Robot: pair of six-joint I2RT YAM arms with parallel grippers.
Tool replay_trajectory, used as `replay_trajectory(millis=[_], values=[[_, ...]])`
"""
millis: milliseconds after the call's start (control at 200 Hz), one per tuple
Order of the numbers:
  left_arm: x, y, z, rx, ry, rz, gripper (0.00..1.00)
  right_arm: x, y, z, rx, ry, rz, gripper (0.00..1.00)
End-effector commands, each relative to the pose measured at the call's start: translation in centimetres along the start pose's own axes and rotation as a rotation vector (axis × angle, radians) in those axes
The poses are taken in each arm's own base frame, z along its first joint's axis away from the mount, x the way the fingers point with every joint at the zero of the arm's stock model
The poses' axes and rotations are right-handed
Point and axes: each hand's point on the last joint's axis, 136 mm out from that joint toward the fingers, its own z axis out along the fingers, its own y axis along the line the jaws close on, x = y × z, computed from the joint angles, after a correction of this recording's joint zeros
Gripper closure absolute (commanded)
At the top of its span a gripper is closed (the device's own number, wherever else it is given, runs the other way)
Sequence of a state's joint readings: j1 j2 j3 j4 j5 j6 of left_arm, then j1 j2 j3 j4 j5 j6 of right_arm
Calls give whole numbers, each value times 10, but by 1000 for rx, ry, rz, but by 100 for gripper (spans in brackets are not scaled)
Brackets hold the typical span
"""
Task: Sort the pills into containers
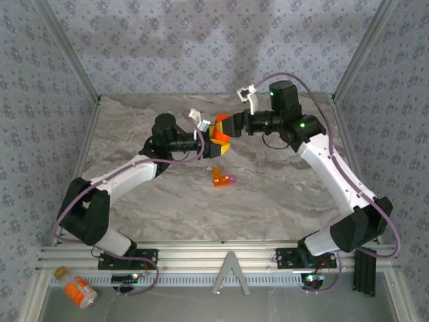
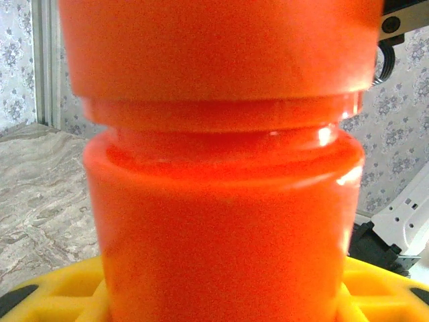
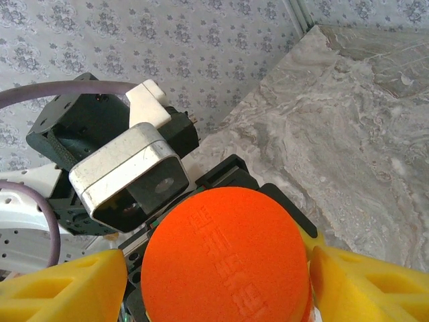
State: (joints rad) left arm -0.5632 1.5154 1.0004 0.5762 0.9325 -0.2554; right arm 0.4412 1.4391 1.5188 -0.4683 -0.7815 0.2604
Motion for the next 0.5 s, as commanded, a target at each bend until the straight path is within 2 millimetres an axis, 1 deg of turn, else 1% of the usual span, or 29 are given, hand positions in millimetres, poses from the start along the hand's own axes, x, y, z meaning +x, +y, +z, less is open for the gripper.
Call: replay_trajectory(millis=[0,55,255,325,360,400,495], values=[[-15,-9,4,43,-21,41,100,-6,7,-4,-2,-12,-31,28],[-16,-9,4,44,-22,42,100,-7,8,-5,1,-16,-32,31],[-15,-9,5,45,-18,40,100,-6,8,-6,2,-22,-33,50],[-15,-8,5,42,-20,41,100,-5,7,-5,3,-21,-33,60],[-16,-8,5,38,-22,43,100,-4,6,-5,5,-23,-33,63],[-18,-7,4,28,-28,47,100,-2,5,-4,10,-21,-32,66],[-24,-3,3,-14,-45,60,100,4,0,-1,42,-23,-27,68]])
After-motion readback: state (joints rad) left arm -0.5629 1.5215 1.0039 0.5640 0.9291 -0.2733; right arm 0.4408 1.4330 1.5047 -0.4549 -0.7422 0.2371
